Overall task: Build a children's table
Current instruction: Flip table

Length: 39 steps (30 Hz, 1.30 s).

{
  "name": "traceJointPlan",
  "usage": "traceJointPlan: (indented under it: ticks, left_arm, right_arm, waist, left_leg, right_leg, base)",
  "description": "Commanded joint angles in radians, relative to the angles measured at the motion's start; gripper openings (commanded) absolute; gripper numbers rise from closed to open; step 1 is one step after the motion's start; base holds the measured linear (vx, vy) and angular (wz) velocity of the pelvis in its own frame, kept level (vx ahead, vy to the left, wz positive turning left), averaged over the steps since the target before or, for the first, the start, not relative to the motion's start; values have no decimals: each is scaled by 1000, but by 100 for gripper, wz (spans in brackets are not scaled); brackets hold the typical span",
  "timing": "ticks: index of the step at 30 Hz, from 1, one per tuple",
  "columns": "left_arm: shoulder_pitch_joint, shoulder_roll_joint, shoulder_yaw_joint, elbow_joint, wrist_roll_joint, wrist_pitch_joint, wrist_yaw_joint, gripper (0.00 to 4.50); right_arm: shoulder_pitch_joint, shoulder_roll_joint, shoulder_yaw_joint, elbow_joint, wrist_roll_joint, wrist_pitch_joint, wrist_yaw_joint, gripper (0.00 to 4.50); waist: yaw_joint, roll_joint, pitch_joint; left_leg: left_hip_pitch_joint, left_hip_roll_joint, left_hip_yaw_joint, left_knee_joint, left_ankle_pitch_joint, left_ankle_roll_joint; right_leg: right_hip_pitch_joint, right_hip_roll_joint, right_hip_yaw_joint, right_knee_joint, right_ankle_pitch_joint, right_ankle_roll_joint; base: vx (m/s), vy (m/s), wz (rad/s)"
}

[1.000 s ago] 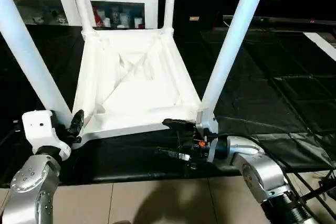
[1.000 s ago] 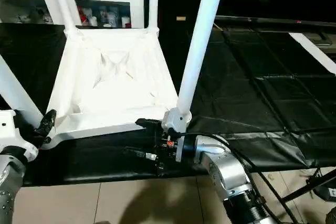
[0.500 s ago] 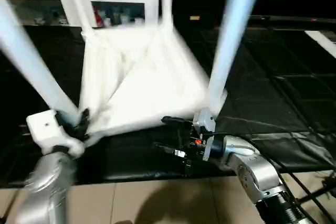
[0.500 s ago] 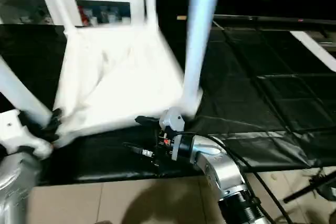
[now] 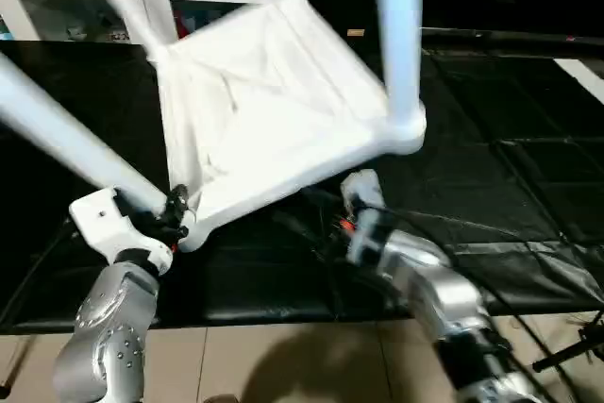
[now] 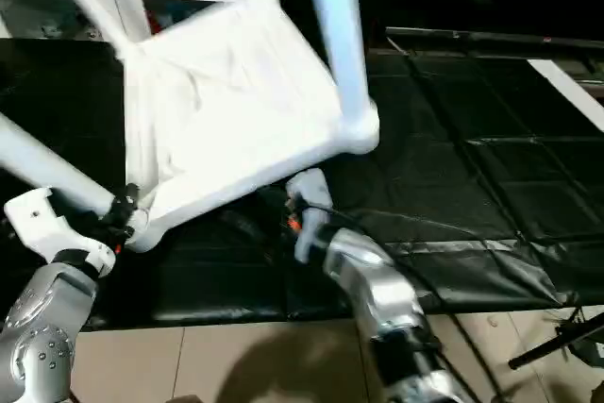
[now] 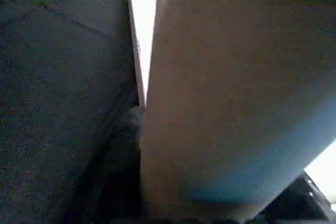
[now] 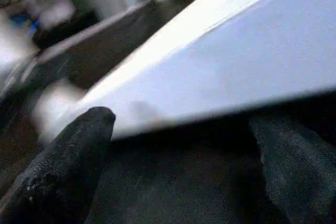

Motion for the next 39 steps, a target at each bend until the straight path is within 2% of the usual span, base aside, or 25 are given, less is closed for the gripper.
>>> traceJointPlan:
  ticks: [1, 7, 10, 11, 12, 13, 16, 17, 19, 20, 21, 22, 27, 31, 33, 38, 39]
  left_arm:
    - [-35, -34, -43, -18, -92, 22, -21, 213]
    - [-42, -40, -50, -14, -76, 22, -24, 213]
    - [-45, -43, -56, -8, -72, 20, -23, 213]
    - [-49, -45, -63, -5, -68, 21, -25, 213]
    - [-49, -45, -64, -5, -67, 21, -26, 213]
    - [-52, -50, -72, -2, -60, 21, -26, 213]
    - [-57, -55, -78, 1, -55, 20, -26, 213]
    - [-59, -57, -82, 4, -52, 19, -25, 213]
    - [-65, -61, -98, 9, -43, 15, -26, 213]
    - [-65, -63, -103, 8, -40, 14, -26, 213]
    - [-65, -65, -108, 5, -39, 15, -24, 213]
    - [-64, -68, -111, 2, -38, 15, -22, 213]
    - [-59, -68, -119, -4, -29, 13, -19, 213]
    - [-55, -63, -137, -7, -12, 13, -22, 213]
    - [-55, -63, -142, -6, -7, 11, -21, 213]
    - [-57, -58, -161, -4, 13, 10, -18, 213]
    - [-60, -56, -172, -2, 26, 9, -22, 213]
  right_arm:
    - [-50, 27, -60, 46, 37, 3, -61, 450]
    - [-138, 81, -139, 154, 85, -6, -153, 450]
    - [-165, 110, -185, 168, 146, 10, -147, 450]
    - [-191, 135, -227, 182, 193, 21, -132, 450]
    - [-194, 138, -232, 183, 197, 22, -132, 450]
    - [-219, 161, -269, 199, 240, 35, -130, 450]
    - [-245, 181, -300, 219, 279, 49, -134, 450]
    - [-262, 191, -318, 238, 300, 56, -139, 420]
    - [-309, 216, -370, 294, 353, 63, -160, 413]
    - [-324, 223, -386, 314, 366, 63, -165, 413]
    - [-340, 228, -402, 337, 376, 61, -171, 408]
    - [-353, 232, -414, 355, 383, 56, -179, 394]
    - [-387, 233, -447, 413, 405, 44, -207, 346]
    - [-407, 226, -466, 449, 418, 42, -212, 323]
    - [-415, 222, -472, 463, 419, 41, -210, 290]
    - [-431, 220, -479, 481, 421, 35, -210, 262]
    - [-437, 219, -481, 490, 421, 31, -206, 241]
  waist:
    - [-1, 14, -61]
    - [-2, 16, -62]
    - [0, 17, -65]
    - [1, 22, -66]
    - [3, 20, -67]
    - [3, 27, -67]
    - [5, 23, -68]
    - [5, 23, -69]
    - [5, 20, -70]
    - [5, 20, -70]
    - [5, 15, -71]
    - [6, 17, -72]
    - [4, 17, -74]
    - [1, 18, -71]
    - [0, 20, -71]
    - [1, 20, -74]
    - [1, 18, -74]
  left_leg:
    - [3, 47, -13, -72, -111, 25]
    - [2, 48, -15, -73, -113, 14]
    - [4, 48, -14, -71, -105, 15]
    - [4, 48, -13, -70, -92, 22]
    - [5, 48, -13, -69, -85, 23]
    - [6, 48, -13, -69, -86, 23]
    - [3, 47, -12, -67, -75, 27]
    - [3, 47, -12, -67, -72, 28]
    - [0, 46, -12, -65, -61, 33]
    - [0, 45, -11, -65, -61, 34]
    - [-1, 45, -11, -63, -53, 38]
    - [-3, 45, -11, -62, -46, 40]
    - [-7, 44, -9, -56, -18, 58]
    - [-7, 45, -9, -58, -61, 47]
    - [-7, 45, -10, -58, -56, 44]
    - [-7, 44, -10, -56, -43, 47]
    - [-7, 45, -9, -55, -39, 51]
  right_leg:
    - [49, -77, 65, -61, -60, -213]
    - [50, -76, 63, -59, -53, -197]
    - [51, -75, 64, -56, -31, -197]
    - [49, -73, 64, -53, 0, -202]
    - [51, -73, 63, -52, 13, -206]
    - [49, -73, 63, -51, 17, -209]
    - [51, -73, 62, -50, 37, -213]
    - [53, -74, 62, -48, 40, -215]
    - [54, -75, 61, -47, 37, -218]
    - [54, -75, 61, -48, 33, -219]
    - [55, -76, 61, -47, 34, -221]
    - [55, -76, 61, -45, 39, -223]
    - [50, -73, 60, -41, 65, -230]
    - [49, -75, 59, -46, 9, -223]
    - [49, -74, 59, -45, 14, -222]
    - [49, -74, 58, -42, 33, -228]
    - [50, -74, 58, -42, 40, -230]
  base:
    - [0, 0, 0]
    - [0, 0, 0]
    - [0, 0, 0]
    - [0, 0, 0]
    - [0, 0, 0]
    - [0, 0, 0]
    - [0, 0, 0]
    - [0, 0, 0]
    - [0, 0, 0]
    - [0, 0, 0]
    - [0, 0, 0]
    - [0, 0, 0]
    - [0, 0, 0]
    - [0, 0, 0]
    - [0, 0, 0]
    - [0, 0, 0]
    - [0, 0, 0]
